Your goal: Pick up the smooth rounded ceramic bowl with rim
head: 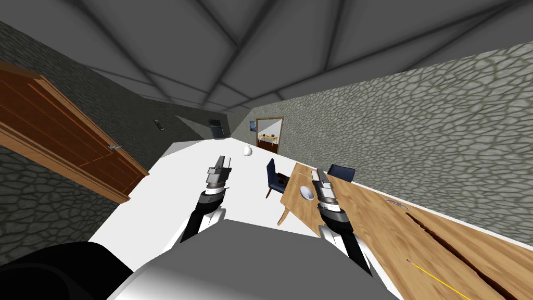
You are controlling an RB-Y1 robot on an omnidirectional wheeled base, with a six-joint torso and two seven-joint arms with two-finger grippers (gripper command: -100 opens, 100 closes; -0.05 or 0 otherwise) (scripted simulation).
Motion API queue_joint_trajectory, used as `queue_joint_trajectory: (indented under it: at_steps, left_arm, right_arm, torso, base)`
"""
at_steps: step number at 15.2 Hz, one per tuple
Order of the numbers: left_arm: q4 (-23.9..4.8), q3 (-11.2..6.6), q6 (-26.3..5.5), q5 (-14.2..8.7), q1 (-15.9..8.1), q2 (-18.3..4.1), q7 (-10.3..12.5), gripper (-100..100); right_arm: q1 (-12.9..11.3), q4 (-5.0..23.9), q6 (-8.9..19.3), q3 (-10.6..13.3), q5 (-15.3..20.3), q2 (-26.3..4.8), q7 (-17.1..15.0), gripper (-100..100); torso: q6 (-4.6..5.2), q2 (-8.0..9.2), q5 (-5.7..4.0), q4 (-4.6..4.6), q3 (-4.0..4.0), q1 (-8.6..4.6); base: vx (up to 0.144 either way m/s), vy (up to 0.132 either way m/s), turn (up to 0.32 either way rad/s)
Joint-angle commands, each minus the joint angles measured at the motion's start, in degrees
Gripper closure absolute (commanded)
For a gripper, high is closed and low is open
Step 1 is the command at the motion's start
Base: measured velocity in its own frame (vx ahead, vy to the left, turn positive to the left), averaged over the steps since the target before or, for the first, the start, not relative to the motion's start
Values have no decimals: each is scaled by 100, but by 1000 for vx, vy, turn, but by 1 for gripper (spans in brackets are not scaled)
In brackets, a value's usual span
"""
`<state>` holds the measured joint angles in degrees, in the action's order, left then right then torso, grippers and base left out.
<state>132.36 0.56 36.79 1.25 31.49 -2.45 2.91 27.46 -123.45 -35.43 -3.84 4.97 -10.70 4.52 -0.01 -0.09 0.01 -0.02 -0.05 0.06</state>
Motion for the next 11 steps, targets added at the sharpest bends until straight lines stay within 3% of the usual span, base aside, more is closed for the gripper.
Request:
queue_joint_trajectory:
  at_steps: [1,2,3,5,10,11]
  left_arm:
    - [0,0,0,0,0,0,0,0]
    - [0,0,0,0,0,0,0,0]
    - [0,0,0,0,0,0,0,0]
    - [0,0,0,0,0,0,0,0]
    - [0,0,0,0,0,0,0,0]
    - [0,0,0,0,0,0,0,0]
  right_arm:
    - [17,286,48,20,236,-286,141,-100]
    - [17,327,48,20,236,-331,141,-100]
    - [3,546,81,33,382,-502,226,-100]
    - [3,546,81,33,382,-517,226,-100]
    - [-45,1200,185,82,880,-1098,520,-100]
    - [-45,1287,185,82,880,-1098,520,-100]
  torso:
    - [0,0,0,0,0,0]
    - [-1,-2,0,0,-1,2]
    - [0,-2,0,0,-1,1]
    - [1,0,0,0,0,0]
    - [-1,0,-1,0,0,-1]
    - [-1,-1,0,0,-1,0]
  base:
    - [24,28,66]
    - [21,22,47]
    - [20,21,52]
    - [14,15,25]
    - [16,17,53]
    - [23,20,53]
